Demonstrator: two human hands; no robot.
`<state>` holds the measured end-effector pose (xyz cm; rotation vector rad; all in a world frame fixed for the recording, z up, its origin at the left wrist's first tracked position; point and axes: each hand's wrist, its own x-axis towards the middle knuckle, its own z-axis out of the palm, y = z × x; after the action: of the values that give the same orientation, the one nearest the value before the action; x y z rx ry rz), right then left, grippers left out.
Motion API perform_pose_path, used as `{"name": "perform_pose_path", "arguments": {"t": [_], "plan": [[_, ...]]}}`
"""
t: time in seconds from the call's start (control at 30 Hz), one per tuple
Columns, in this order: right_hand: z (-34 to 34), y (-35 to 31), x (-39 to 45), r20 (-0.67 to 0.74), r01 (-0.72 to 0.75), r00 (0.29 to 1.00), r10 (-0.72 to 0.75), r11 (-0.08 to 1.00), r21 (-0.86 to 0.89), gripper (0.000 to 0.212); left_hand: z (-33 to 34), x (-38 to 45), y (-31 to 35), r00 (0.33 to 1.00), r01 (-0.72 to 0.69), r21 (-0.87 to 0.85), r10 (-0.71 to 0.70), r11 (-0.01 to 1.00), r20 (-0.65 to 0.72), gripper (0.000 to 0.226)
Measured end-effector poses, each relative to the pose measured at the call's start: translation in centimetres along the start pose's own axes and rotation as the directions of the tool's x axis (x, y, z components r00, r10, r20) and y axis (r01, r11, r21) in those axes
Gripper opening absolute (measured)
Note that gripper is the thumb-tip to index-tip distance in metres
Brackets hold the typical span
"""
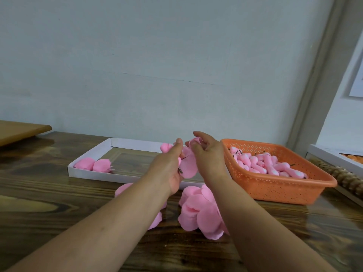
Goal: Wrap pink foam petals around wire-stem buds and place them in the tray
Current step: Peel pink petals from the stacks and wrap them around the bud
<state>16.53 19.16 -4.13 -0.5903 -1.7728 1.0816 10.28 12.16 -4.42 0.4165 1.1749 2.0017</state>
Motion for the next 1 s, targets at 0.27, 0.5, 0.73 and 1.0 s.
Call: {"name": "perform_pose_path", "arguments": {"t": [0.27,0.5,0.73,1.0], "plan": [[-1.4,0.5,0.7,-0.073,-0.175,0.982,0.174,0.984,-0.008,0.039,-0.8,0.8,-0.4,0.989,-0.136,0.053,0.139,0.989,-0.051,0.032],[-2.0,1.0,0.8,-0.091,-0.125,0.989,0.114,0.983,-0.135,0.030,-1.3,0.4,-0.3,0.971,-0.226,0.382,0.239,0.896,0.015,0.037],[-2.4,-3.7,-1.0,0.266,0.254,0.940,-0.215,0.959,-0.123,0.013,-0.8,-1.0,0.2,0.956,-0.258,0.650,0.285,0.715,0.066,0.045],[-2.7,-5.3,-1.0,0.461,0.326,0.879,-0.126,0.863,-0.385,0.022,-1.0,-0.9,-0.1,0.905,-0.368,0.756,0.395,0.541,0.159,0.039]]}}
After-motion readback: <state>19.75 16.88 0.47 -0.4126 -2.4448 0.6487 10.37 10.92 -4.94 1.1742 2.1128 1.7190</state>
